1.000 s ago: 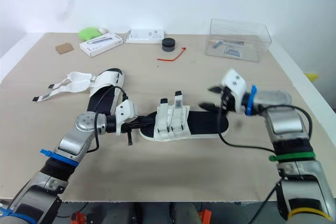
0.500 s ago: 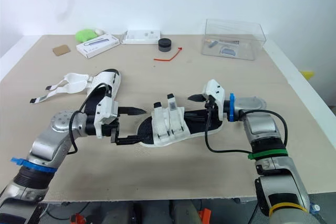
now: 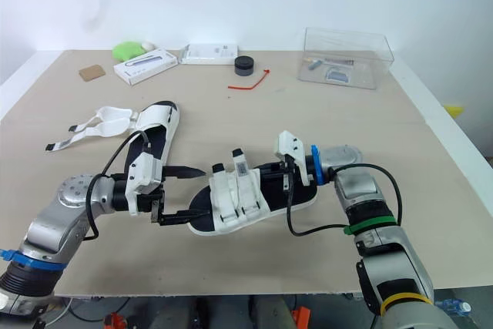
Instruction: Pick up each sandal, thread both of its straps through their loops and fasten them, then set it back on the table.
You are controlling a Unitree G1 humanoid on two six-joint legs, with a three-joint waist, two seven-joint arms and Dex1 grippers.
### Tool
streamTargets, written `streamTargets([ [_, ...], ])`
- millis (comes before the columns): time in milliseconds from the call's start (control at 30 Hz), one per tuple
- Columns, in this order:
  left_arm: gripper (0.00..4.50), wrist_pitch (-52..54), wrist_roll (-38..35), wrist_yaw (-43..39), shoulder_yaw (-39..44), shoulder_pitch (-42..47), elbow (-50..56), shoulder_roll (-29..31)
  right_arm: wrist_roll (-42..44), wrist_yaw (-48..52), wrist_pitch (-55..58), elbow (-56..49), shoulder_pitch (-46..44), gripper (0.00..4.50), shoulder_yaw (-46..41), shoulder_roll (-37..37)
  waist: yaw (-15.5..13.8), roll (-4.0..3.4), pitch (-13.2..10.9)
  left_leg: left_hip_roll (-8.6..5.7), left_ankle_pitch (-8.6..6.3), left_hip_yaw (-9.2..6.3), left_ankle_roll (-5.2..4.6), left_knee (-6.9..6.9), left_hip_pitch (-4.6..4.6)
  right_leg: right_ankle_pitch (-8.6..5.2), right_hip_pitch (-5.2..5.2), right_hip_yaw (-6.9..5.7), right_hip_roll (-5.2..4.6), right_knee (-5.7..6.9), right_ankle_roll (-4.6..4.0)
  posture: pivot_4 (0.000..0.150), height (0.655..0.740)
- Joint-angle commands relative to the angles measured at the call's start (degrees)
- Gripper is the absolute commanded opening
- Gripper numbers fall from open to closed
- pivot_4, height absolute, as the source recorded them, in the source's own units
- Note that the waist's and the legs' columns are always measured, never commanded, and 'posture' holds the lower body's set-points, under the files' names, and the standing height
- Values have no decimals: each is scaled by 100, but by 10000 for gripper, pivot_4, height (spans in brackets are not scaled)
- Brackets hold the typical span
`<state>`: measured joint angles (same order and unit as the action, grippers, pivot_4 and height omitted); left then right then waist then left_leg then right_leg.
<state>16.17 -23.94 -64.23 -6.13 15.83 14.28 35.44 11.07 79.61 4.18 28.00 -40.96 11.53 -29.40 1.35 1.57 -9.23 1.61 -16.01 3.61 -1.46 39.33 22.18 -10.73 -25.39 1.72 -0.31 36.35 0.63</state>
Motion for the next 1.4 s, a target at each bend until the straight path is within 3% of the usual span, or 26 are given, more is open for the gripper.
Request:
streamTargets([
  [33,45000,-76,-5,87,177,-93,230,104,7,110,-85,30,-145,730,3,57,1,0,0,0,0,2,0,0,-2,0,0,1,1,1,0,1500,7400],
  [167,45000,-71,-21,213,230,-52,202,89,186,-124,287,-126,-117,730,-215,119,1,0,0,2,0,3,0,0,-4,0,0,2,2,2,-2,1500,7400],
  [400,45000,-113,25,536,418,110,40,49,952,-2100,2090,-489,-235,730,-1573,313,-9,0,-1,0,4,4,6,1,1,4,-3,3,-3,7,-4,1500,7400],
  [533,45000,69,-59,851,505,252,-33,-113,1069,-4369,2669,-913,-103,730,-2761,547,-12,0,-1,-4,3,4,9,0,5,3,-5,4,-8,6,-3,1500,7400],
  [600,45000,121,-87,915,524,260,-6,-159,1025,-5039,2798,-1157,-1,730,-3022,622,-13,0,-1,-6,0,3,14,0,11,1,-8,9,-9,6,1,1500,7400],
  [733,45000,135,190,1240,218,408,-69,-459,494,-7726,2946,-2352,556,730,-3794,1443,-13,-1,1,-5,-9,3,28,-7,16,-5,-15,27,-6,5,7,1500,7400],
  [933,45000,143,384,1431,66,642,-205,-648,81,-8886,2990,-2803,805,730,-3643,1991,40,-3,2,-11,-7,49,36,-7,36,0,-67,79,-5,31,16,1500,7400],
  [1133,45000,162,343,1468,72,606,-189,-734,88,-8834,2913,-2855,938,730,-3475,1947,93,-3,2,-9,-4,78,34,-5,19,0,-71,103,5,49,20,1500,7400],
  [1267,45000,209,135,1206,101,562,-128,-631,93,-8386,2913,-2911,1041,11220,-3196,1700,128,-3,2,-8,-4,80,33,-5,19,-1,-72,106,6,50,20,1500,7400],
  [1333,45000,393,-173,1003,161,549,-26,-610,160,-8133,3041,-2988,1128,20330,-3096,1560,130,-3,2,-8,-5,82,32,-6,19,-1,-73,108,6,50,21,1500,7400],
  [1400,45000,446,-274,882,160,553,29,-564,249,-7933,3164,-3095,1231,26064,-3063,1434,131,-3,2,-9,-5,85,32,-5,19,-2,-74,108,6,50,24,1500,7400],
])
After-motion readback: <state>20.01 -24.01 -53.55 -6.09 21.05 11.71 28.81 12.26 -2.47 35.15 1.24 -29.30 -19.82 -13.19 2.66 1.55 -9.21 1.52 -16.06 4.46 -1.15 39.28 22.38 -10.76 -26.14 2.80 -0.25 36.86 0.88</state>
